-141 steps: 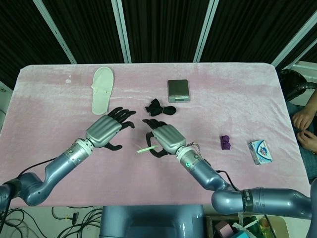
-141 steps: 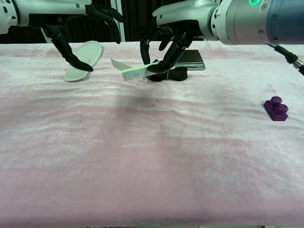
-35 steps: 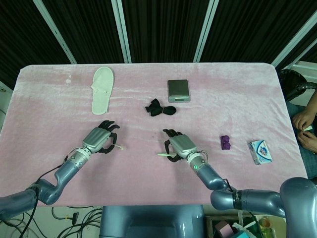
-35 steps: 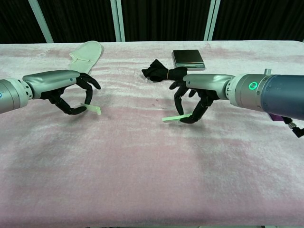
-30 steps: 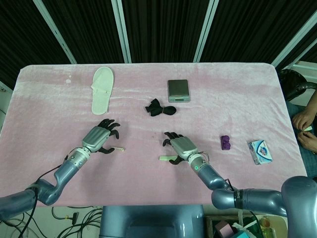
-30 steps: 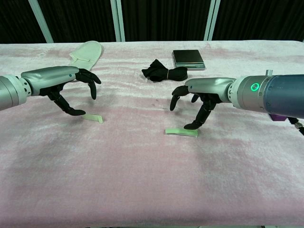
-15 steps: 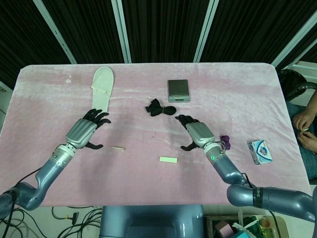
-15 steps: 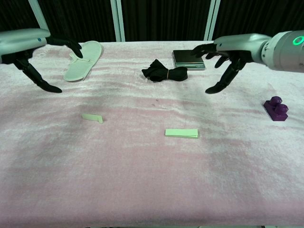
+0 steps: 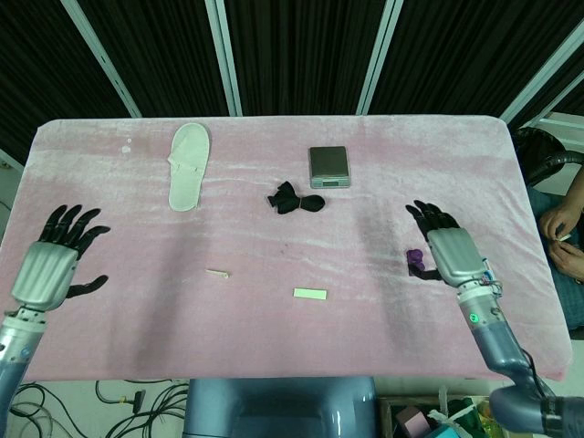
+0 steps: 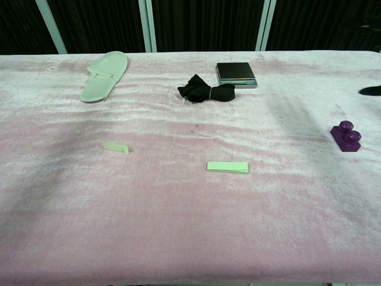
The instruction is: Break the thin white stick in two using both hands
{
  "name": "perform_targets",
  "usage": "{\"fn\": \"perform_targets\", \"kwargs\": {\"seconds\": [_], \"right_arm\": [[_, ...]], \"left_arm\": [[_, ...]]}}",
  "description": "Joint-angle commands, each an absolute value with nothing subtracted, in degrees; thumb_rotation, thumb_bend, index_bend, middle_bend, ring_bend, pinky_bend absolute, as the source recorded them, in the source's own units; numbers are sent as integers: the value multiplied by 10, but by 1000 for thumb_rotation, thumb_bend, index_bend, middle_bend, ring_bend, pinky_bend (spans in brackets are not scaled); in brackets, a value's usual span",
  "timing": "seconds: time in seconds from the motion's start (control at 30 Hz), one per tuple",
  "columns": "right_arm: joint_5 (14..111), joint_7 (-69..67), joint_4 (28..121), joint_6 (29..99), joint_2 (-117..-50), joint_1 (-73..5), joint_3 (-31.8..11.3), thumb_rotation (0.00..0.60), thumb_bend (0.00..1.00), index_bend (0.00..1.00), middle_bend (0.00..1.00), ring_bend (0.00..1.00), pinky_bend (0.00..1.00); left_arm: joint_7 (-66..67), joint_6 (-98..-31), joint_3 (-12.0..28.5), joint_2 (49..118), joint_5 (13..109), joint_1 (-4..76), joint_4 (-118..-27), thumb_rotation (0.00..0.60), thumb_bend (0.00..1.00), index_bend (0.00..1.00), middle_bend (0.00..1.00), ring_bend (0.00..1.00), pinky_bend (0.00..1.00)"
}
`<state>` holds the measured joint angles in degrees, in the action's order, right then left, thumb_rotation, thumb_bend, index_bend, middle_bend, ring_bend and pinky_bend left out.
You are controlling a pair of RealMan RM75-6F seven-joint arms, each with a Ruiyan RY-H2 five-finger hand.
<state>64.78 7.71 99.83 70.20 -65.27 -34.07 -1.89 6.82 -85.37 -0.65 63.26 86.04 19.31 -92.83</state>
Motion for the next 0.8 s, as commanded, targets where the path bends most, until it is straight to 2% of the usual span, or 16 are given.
{"fn": "perform_targets", "kwargs": {"seconds": [0.03,0.2,0.43,0.63,0.8], "right_arm": [[719,39,1012,771,-628,-270,28,600,169,0,0,0,127],[778,0,989,852,-639,-200,58,600,169,0,0,0,128],[819,-8,951,940,-664,-127,74,600,169,0,0,0,127],[828,-13,946,951,-661,-98,71,600,169,0,0,0,127],[835,3,949,942,-659,-89,62,600,169,0,0,0,127]], "left_arm": [[71,-885,-37,603,848,142,-960,600,107,251,86,0,0],[44,-906,-55,596,850,104,-970,600,107,248,77,0,0],[-15,-914,-54,599,846,81,-965,600,107,246,50,0,0],[-29,-956,-35,609,865,61,-948,600,107,226,44,0,0],[-23,-951,-36,602,871,53,-951,600,107,229,45,0,0]]}}
